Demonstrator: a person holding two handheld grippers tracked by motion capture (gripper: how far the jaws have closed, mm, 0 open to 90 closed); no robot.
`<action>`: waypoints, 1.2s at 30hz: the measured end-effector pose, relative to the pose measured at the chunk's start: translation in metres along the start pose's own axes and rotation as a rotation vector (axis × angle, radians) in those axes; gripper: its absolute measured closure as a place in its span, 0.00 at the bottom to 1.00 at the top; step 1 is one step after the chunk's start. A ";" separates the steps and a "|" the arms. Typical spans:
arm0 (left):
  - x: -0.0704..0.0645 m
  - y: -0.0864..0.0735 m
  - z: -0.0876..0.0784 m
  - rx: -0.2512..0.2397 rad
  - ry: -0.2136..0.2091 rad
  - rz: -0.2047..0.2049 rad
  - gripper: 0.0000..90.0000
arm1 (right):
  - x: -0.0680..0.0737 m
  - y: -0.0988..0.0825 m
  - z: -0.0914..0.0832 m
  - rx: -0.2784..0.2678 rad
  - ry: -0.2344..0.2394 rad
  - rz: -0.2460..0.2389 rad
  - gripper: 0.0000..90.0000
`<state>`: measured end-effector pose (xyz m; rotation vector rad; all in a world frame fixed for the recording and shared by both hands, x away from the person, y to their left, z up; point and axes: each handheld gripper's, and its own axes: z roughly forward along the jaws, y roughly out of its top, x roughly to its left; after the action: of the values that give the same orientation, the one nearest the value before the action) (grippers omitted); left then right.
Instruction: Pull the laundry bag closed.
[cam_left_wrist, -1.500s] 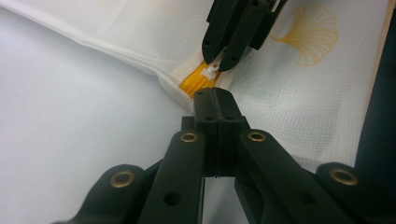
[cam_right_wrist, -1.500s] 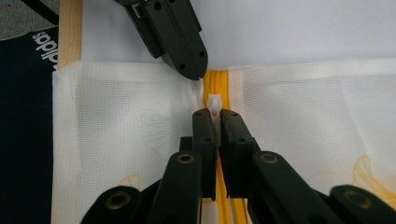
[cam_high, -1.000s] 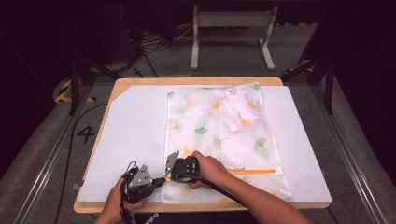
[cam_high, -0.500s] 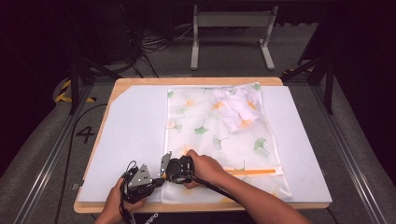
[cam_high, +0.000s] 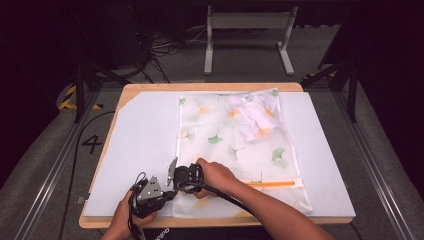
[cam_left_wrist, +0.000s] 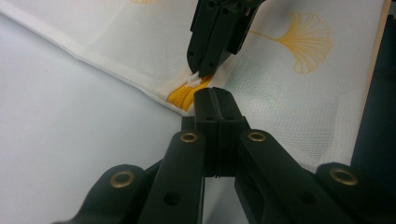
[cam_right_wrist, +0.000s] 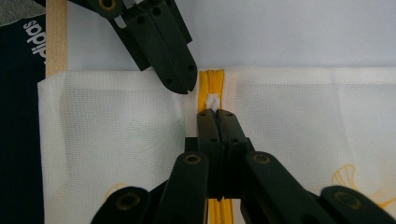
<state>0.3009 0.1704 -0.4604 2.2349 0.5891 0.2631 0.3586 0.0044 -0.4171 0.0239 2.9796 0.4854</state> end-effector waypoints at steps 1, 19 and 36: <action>0.000 0.000 0.000 -0.001 0.000 -0.002 1.00 | 0.001 0.000 0.000 -0.009 -0.006 -0.002 1.00; 0.001 -0.001 0.000 -0.004 -0.004 -0.009 1.00 | 0.023 -0.007 0.000 0.006 -0.193 -0.118 1.00; 0.002 -0.001 0.000 -0.005 -0.012 -0.018 1.00 | 0.025 -0.009 0.000 -0.010 -0.222 -0.126 1.00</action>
<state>0.3023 0.1717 -0.4608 2.2242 0.6016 0.2414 0.3336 -0.0031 -0.4229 -0.1037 2.7408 0.4509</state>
